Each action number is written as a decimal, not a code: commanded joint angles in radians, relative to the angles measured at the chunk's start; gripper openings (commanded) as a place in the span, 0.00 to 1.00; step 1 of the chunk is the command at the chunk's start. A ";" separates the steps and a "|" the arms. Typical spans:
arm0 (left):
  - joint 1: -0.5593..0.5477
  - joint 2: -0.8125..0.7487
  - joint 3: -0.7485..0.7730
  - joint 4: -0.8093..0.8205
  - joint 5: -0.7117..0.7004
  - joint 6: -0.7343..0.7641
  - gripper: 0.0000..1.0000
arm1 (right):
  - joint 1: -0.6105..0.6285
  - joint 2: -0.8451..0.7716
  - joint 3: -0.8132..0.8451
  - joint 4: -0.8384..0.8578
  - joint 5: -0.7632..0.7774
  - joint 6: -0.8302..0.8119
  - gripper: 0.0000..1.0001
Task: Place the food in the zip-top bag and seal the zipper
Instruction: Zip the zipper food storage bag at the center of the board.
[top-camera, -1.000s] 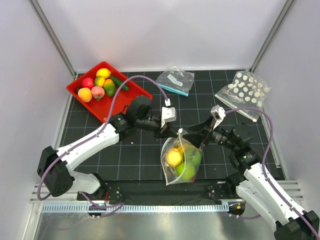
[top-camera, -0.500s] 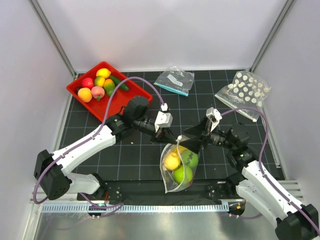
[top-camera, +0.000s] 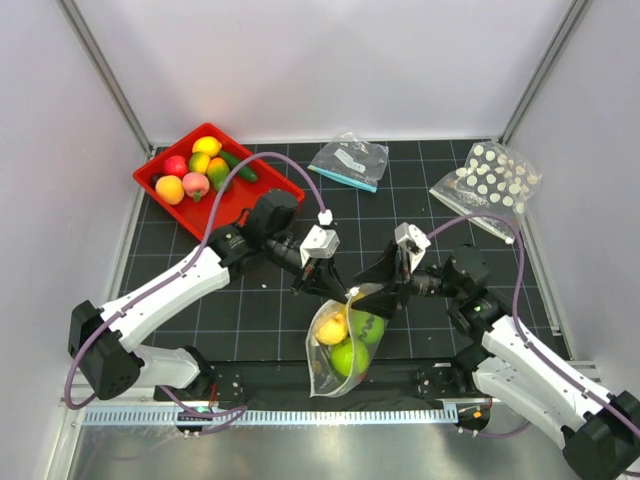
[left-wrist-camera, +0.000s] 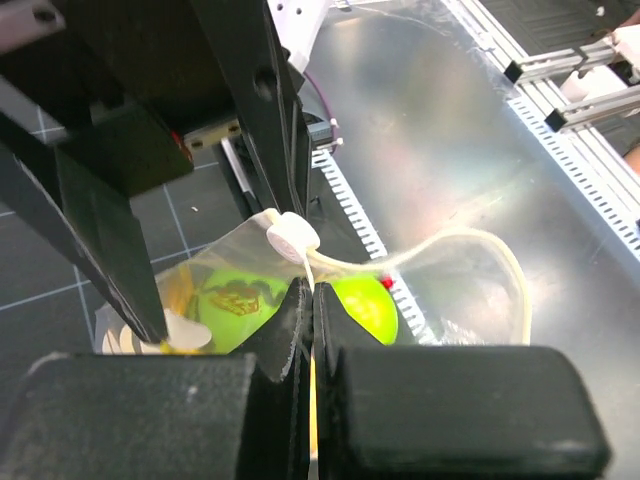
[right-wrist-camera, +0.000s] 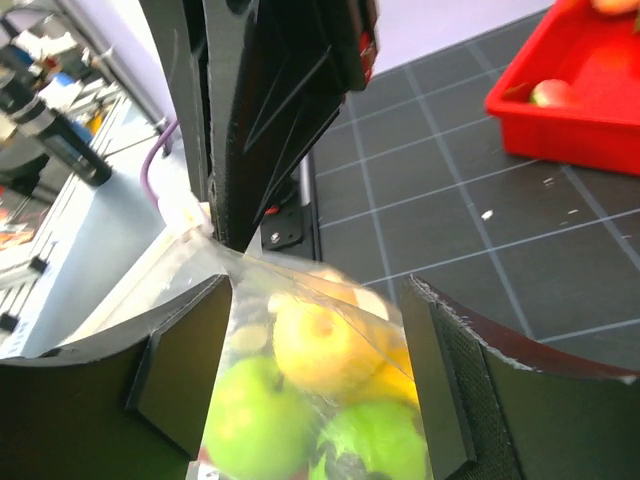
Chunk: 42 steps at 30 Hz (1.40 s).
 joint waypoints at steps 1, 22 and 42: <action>0.005 0.004 0.062 0.008 0.073 -0.026 0.00 | 0.063 0.039 0.058 0.002 0.004 -0.059 0.75; 0.031 -0.124 -0.031 0.193 -0.308 -0.099 0.45 | 0.090 -0.106 0.086 -0.223 0.268 -0.090 0.01; 0.031 -0.077 -0.056 0.414 -0.422 -0.432 0.50 | 0.092 -0.079 0.107 -0.229 0.306 -0.085 0.01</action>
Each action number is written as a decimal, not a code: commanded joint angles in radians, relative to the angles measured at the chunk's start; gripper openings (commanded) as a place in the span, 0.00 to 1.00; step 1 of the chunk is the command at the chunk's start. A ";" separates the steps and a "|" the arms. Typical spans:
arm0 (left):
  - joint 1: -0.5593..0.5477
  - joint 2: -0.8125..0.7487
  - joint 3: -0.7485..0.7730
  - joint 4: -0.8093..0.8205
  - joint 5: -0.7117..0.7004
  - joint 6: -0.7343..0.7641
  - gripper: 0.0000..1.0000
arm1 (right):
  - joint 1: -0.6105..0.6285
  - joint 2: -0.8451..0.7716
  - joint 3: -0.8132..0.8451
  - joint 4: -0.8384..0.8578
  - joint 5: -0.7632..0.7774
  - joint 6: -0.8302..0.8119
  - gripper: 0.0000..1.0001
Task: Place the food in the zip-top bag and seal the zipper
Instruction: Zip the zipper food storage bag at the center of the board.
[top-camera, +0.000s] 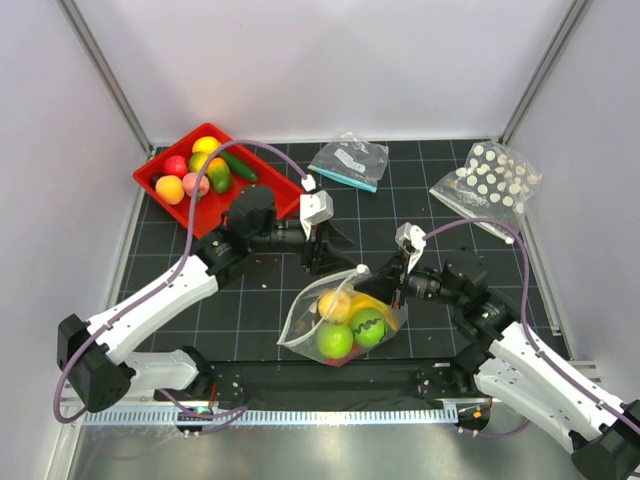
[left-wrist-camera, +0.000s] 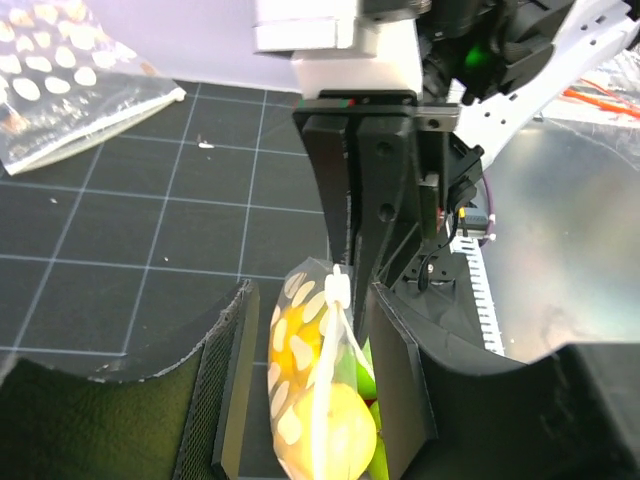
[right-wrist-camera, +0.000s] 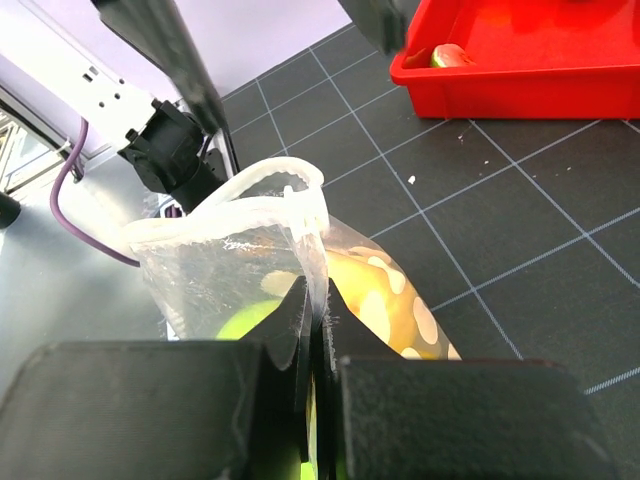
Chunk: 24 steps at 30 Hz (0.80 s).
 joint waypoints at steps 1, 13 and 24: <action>0.005 0.024 0.003 0.063 -0.011 -0.085 0.50 | 0.003 -0.025 0.058 0.027 0.024 -0.004 0.01; -0.002 0.073 0.023 0.104 0.046 -0.178 0.52 | 0.003 -0.039 0.067 0.004 0.037 -0.012 0.01; -0.022 0.099 0.027 0.106 0.097 -0.186 0.46 | 0.004 -0.047 0.068 -0.002 0.039 -0.012 0.01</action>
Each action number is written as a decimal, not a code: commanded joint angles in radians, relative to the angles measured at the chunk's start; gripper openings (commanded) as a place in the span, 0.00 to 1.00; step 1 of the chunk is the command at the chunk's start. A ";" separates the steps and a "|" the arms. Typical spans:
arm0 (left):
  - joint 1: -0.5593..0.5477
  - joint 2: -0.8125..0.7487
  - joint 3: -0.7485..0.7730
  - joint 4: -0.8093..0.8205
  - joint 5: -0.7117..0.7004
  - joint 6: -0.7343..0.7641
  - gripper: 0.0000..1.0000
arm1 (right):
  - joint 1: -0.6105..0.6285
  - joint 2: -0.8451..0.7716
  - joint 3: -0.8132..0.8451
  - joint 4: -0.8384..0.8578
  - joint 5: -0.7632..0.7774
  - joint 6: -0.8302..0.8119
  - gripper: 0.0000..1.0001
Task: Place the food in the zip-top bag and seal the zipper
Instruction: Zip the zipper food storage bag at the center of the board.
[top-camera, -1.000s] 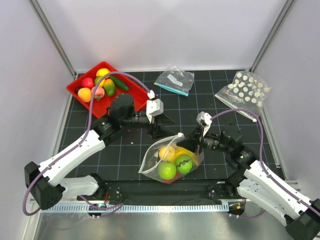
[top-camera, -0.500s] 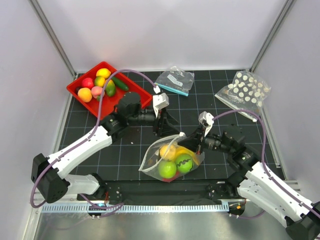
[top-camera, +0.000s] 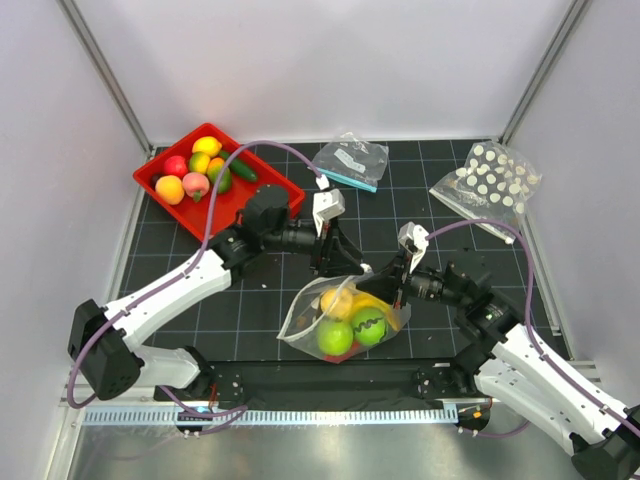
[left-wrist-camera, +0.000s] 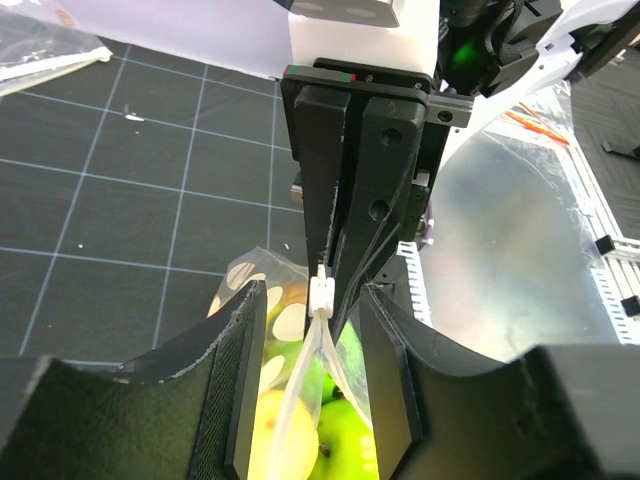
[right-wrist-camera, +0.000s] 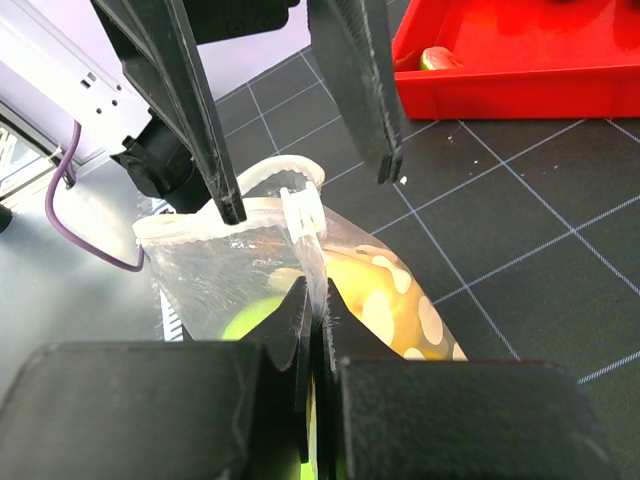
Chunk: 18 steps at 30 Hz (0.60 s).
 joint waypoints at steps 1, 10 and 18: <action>-0.006 0.006 0.027 0.042 0.041 -0.010 0.45 | 0.004 -0.019 0.052 0.048 0.007 -0.008 0.01; -0.009 0.023 0.034 0.042 0.028 -0.027 0.16 | 0.006 -0.022 0.055 0.046 0.007 -0.006 0.01; -0.010 0.028 0.039 0.040 0.018 -0.040 0.00 | 0.006 -0.029 0.059 0.037 0.009 -0.006 0.01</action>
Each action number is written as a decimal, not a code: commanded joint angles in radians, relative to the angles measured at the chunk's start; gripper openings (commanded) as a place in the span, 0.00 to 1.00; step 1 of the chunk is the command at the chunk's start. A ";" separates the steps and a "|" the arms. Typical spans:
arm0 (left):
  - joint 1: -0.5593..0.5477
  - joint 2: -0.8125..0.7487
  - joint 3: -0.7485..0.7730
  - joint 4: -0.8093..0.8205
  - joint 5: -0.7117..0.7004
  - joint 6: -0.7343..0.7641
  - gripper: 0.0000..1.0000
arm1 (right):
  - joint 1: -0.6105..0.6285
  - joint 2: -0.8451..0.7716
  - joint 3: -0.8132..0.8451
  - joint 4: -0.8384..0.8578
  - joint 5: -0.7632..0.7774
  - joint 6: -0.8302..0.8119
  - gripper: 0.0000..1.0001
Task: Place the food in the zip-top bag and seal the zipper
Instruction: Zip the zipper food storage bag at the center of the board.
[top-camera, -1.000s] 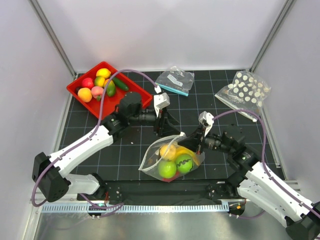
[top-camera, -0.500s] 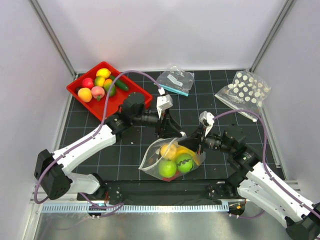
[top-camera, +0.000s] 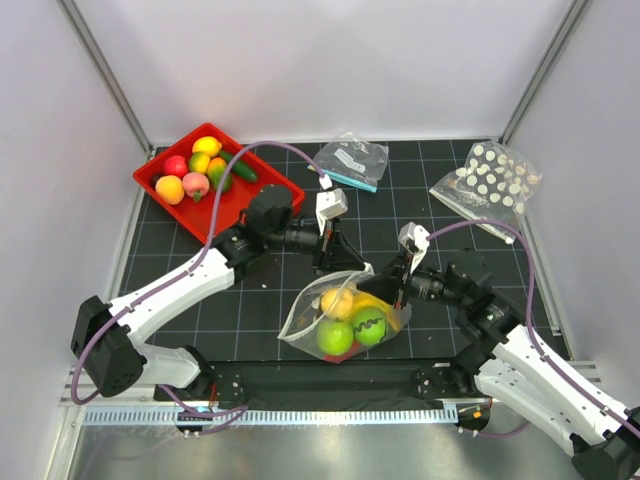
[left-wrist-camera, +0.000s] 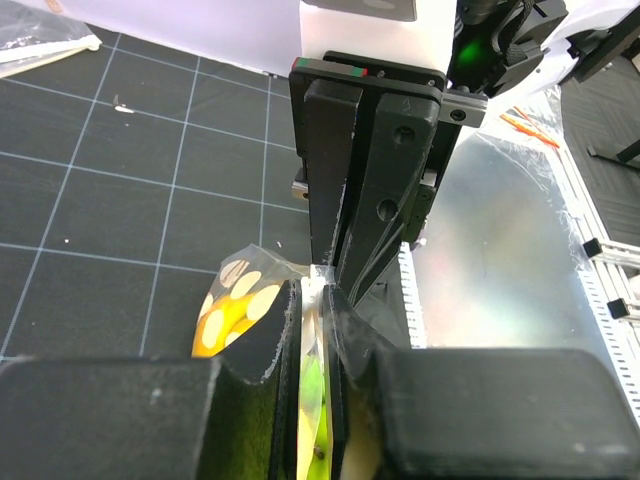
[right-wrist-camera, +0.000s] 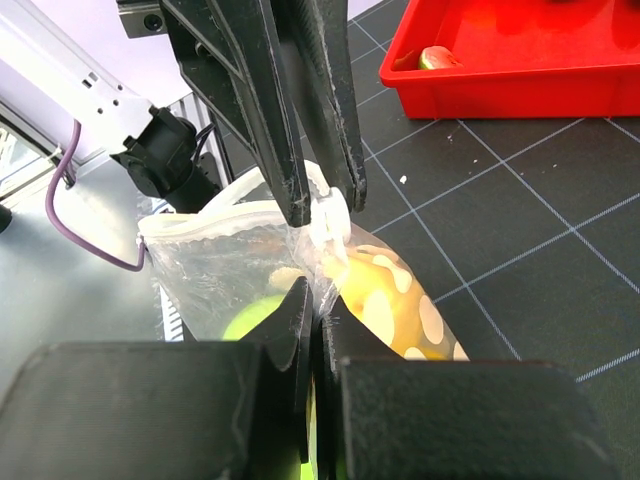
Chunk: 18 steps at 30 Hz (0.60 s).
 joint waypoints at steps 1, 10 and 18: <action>-0.004 0.005 0.038 0.030 0.003 -0.016 0.00 | 0.006 -0.024 0.057 0.046 0.007 -0.008 0.01; -0.006 0.003 0.047 0.022 0.047 -0.023 0.00 | 0.006 -0.084 0.046 0.026 0.059 -0.018 0.63; -0.006 -0.002 0.054 0.019 0.087 -0.026 0.00 | 0.004 -0.121 0.045 0.020 0.067 -0.020 0.47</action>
